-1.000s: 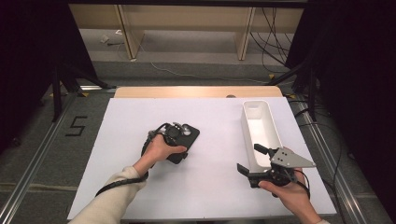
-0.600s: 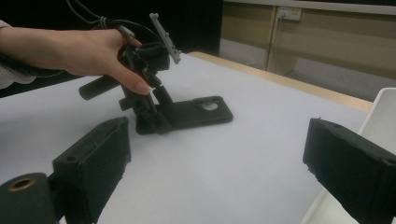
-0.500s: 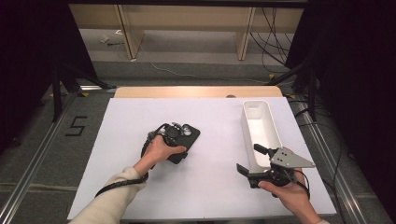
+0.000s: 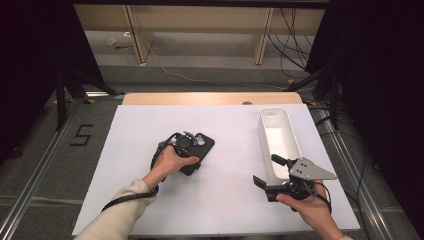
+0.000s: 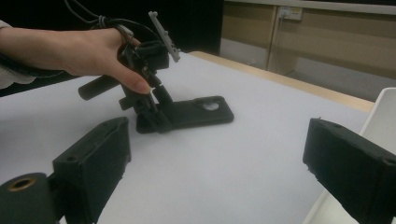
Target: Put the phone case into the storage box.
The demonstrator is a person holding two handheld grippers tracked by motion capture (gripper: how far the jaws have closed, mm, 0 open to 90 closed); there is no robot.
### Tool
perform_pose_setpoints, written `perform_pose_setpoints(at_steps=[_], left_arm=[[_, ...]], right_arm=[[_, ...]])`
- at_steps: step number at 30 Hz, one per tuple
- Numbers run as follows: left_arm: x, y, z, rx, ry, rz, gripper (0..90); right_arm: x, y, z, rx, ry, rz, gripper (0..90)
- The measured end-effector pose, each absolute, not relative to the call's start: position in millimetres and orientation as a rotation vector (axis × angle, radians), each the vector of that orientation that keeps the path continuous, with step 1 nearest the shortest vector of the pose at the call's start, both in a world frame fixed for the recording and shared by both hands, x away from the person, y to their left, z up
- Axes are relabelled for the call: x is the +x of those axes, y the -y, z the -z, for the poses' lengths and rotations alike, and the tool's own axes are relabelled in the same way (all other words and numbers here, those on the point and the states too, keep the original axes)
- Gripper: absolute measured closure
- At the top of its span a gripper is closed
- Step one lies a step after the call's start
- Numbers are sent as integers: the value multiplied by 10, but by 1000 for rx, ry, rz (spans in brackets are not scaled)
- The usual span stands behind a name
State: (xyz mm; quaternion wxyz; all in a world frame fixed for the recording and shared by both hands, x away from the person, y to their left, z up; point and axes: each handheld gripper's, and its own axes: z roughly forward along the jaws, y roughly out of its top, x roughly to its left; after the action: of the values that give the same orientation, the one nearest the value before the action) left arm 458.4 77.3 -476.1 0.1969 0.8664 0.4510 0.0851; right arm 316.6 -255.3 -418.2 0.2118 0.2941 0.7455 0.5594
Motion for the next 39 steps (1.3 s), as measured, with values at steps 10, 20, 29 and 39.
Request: perform_pose_setpoints(at_steps=[10,20,29,39], left_arm=[[4543,-815,4776,2377,-1251,-259,146],[4496,-880,4799,2317,-1222,-272,153],[4479,-892,4787,2274,-1208,-277,154],[4416,-906,4660,2183,-1165,-324,154]], right_arm=[[3166,2557,4186,818,-2072,-1554,89],[3167,2564,4183,821,-2070,-1554,89],[3169,2561,4189,820,-2072,-1553,89],[3172,2565,4182,823,-2065,-1553,89]])
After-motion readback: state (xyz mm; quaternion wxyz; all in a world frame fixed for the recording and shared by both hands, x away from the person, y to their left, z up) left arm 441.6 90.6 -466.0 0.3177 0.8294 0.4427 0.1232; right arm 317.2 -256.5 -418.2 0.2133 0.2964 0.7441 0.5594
